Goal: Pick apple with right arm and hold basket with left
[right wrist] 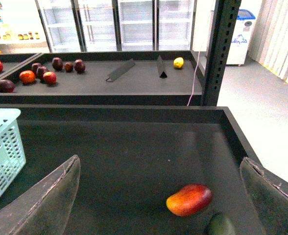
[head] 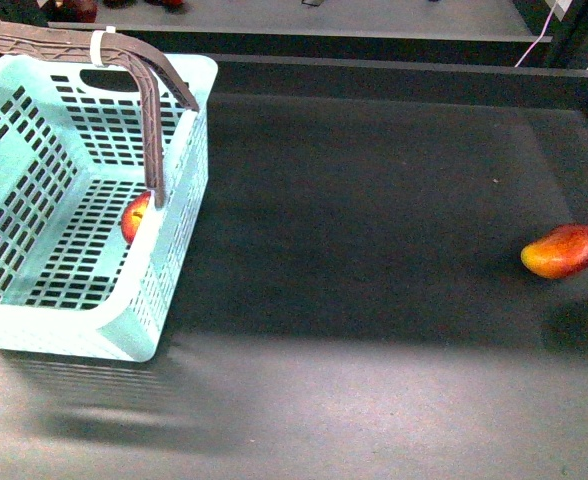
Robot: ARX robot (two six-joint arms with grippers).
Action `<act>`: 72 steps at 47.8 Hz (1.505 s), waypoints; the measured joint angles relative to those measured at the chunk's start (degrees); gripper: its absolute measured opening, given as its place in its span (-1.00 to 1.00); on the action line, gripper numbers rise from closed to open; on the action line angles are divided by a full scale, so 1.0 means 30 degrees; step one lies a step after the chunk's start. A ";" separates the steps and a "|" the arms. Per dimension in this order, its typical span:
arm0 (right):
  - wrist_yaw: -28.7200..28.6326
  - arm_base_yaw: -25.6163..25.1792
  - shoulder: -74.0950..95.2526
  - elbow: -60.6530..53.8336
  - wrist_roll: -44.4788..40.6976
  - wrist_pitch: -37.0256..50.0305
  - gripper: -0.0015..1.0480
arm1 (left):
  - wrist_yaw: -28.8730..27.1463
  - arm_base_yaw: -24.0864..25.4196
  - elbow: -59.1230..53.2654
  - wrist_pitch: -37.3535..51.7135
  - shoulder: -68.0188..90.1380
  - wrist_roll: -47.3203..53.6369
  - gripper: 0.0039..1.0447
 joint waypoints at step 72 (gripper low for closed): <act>0.0007 0.0000 0.0000 0.0000 0.0000 0.0000 0.83 | -0.0015 0.0000 -0.0867 -1.3595 -1.4090 0.0044 -0.94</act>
